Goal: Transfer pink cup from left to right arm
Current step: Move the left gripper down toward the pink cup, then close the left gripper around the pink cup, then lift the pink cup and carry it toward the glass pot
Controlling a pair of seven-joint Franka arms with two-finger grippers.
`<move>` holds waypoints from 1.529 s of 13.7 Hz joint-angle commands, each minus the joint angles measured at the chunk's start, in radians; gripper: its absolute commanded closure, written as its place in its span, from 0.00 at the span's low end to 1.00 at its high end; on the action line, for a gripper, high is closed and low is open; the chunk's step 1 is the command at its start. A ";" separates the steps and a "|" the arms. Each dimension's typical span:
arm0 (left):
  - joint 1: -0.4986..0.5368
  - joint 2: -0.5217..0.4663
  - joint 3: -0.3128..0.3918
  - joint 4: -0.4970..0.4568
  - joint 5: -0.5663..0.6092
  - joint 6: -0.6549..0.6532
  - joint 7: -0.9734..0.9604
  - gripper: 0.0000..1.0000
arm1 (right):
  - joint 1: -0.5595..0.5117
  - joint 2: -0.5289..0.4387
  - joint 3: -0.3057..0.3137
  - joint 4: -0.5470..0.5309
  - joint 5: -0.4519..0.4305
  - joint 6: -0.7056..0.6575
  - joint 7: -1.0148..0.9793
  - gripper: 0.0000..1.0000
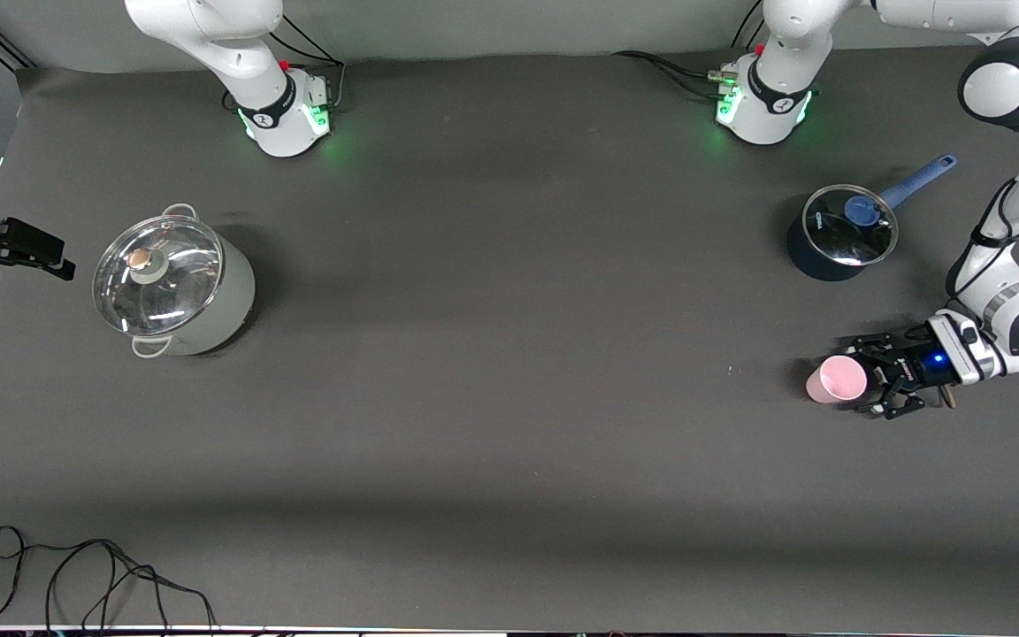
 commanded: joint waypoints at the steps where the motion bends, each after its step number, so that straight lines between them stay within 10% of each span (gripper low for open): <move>1: -0.004 0.023 -0.022 0.015 -0.017 0.018 0.022 0.00 | -0.003 0.005 0.000 0.026 0.018 -0.011 -0.019 0.00; 15: -0.058 0.043 -0.040 0.014 -0.077 0.051 0.022 0.04 | -0.003 0.006 -0.002 0.030 0.018 -0.011 -0.019 0.00; 16: -0.058 0.043 -0.040 0.014 -0.076 0.051 0.024 0.20 | -0.003 0.005 -0.002 0.030 0.018 -0.011 -0.019 0.00; 18: -0.059 0.043 -0.040 0.014 -0.077 0.051 0.039 0.91 | -0.003 0.006 -0.002 0.030 0.016 -0.011 -0.017 0.00; 21: -0.079 0.040 -0.051 0.038 -0.076 0.052 0.037 1.00 | -0.003 0.006 -0.002 0.029 0.018 -0.011 -0.017 0.00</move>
